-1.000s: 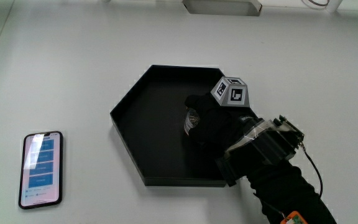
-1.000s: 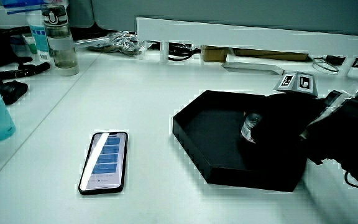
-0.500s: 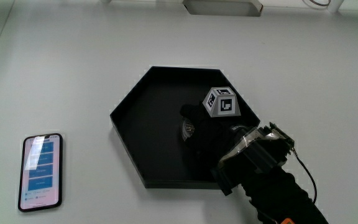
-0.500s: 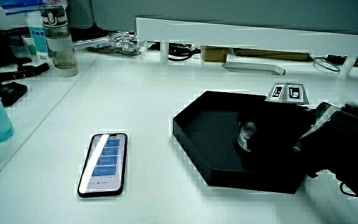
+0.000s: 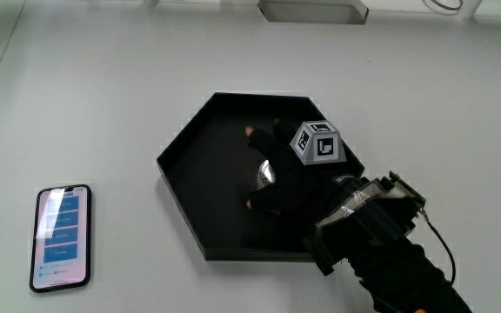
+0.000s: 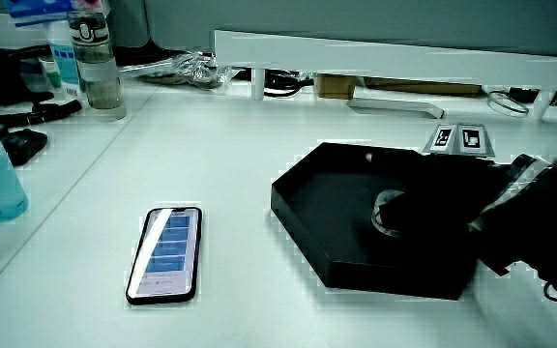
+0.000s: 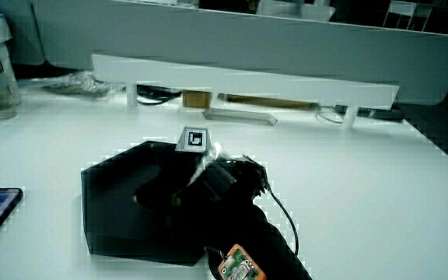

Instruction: Place paper clip into plate

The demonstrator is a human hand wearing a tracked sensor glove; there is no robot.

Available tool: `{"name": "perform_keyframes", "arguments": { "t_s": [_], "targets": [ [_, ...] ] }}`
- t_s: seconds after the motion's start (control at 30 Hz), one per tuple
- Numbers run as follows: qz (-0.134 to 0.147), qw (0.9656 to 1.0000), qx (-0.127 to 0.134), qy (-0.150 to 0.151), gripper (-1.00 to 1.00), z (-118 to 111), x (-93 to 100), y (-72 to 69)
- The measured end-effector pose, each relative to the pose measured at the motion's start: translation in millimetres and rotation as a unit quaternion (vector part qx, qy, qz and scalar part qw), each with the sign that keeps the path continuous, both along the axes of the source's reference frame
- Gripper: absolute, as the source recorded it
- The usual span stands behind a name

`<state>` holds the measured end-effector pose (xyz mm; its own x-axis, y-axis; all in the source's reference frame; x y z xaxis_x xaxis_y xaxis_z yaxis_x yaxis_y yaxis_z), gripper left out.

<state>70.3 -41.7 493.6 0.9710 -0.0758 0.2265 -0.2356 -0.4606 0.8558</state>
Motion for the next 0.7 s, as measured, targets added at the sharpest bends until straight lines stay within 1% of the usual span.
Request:
{"name": "perform_keyframes", "arguments": {
  "t_s": [0.03, 0.07, 0.1, 0.13, 0.17, 0.2, 0.23, 0.27, 0.3, 0.33, 0.37, 0.4, 0.43, 0.47, 0.5, 0.57, 0.6, 0.63, 0.7],
  "targets": [
    [-0.004, 0.9999, 0.003, 0.009, -0.33, 0.8, -0.4, 0.1],
    [-0.012, 0.9996, 0.0, 0.026, -0.42, 2.8, -0.6, 0.6],
    [-0.02, 0.9994, -0.009, 0.026, -0.5, 2.0, -1.0, 1.3],
    [-0.024, 0.9991, -0.019, 0.03, -0.58, 4.2, -0.1, 1.7],
    [-0.026, 0.9987, -0.025, 0.036, -0.67, 5.7, 2.0, 2.0],
    [-0.013, 0.9995, -0.029, 0.008, -0.75, 2.2, 4.6, 2.3],
    [0.0, 0.9999, -0.014, 0.0, -0.83, -2.2, 6.9, 2.0],
    [-0.003, 1.0, -0.004, -0.006, -0.92, -8.6, 6.8, 1.9],
    [-0.009, 0.9999, 0.006, 0.001, -1.0, -13.3, 6.8, 1.9],
    [-0.012, 0.9995, 0.025, -0.011, -1.0, -22.9, 6.2, 1.9],
    [-0.006, 0.9984, 0.054, -0.011, -1.0, -29.8, 6.9, 1.2],
    [0.003, 0.9968, 0.076, -0.023, -1.0, -38.8, 6.9, 0.3],
    [0.018, 0.9952, 0.081, -0.051, -1.0, -46.0, 7.5, -0.2],
    [0.031, 0.991, 0.11, -0.069, -1.0, -55.2, 7.2, 0.0],
    [0.025, 0.9872, 0.143, -0.066, -1.0, -62.7, 5.7, -0.1],
    [0.022, 0.9848, 0.156, -0.072, -1.0, -73.5, 2.8, -1.9],
    [0.014, 0.9837, 0.16, -0.08, -1.0, -79.1, 0.4, -2.0],
    [0.005, 0.9826, 0.17, -0.075, -1.0, -82.8, -1.8, -1.6],
    [0.0, 0.9825, 0.171, -0.074, -1.0, -83.1, -3.9, -1.0]
  ]
}}
